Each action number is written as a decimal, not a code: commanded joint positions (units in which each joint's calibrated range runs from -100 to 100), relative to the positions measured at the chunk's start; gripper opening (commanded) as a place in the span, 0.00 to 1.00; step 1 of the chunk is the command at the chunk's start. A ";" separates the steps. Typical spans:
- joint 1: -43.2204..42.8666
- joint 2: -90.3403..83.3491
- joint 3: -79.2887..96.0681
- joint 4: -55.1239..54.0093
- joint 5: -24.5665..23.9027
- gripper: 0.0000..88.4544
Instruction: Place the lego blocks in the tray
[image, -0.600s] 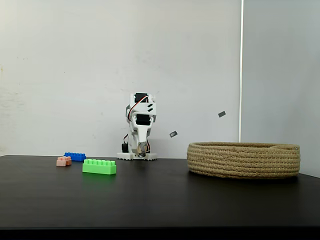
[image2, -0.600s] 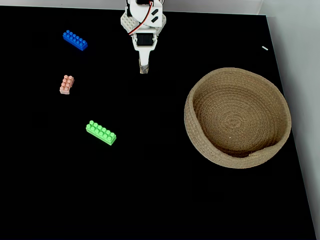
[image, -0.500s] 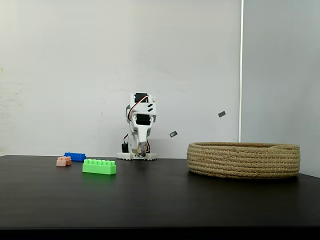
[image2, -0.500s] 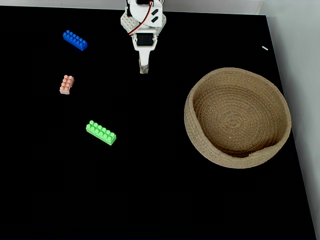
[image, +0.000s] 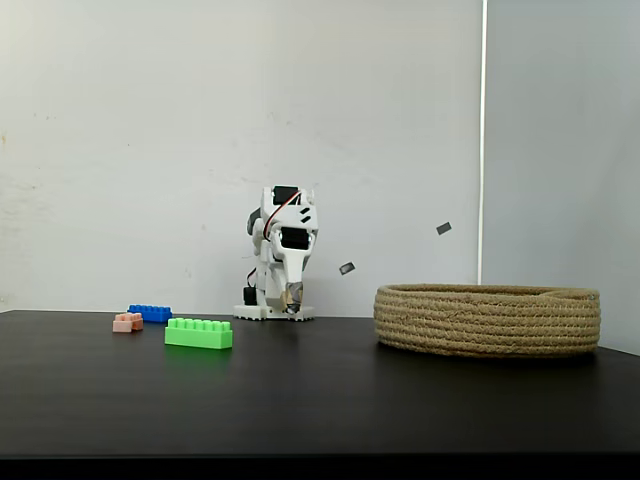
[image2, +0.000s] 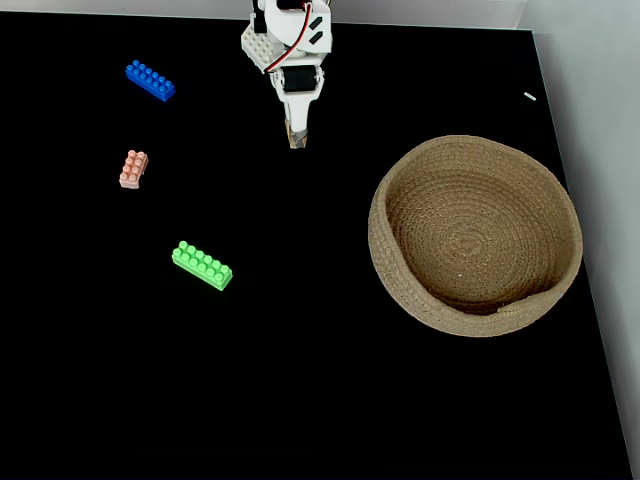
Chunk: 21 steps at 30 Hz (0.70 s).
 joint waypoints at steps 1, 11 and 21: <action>0.10 -0.49 -0.25 -0.66 -0.10 0.00; 0.10 -0.49 -0.25 -0.66 -0.98 0.00; 1.75 -0.49 -0.25 -0.66 -2.93 0.07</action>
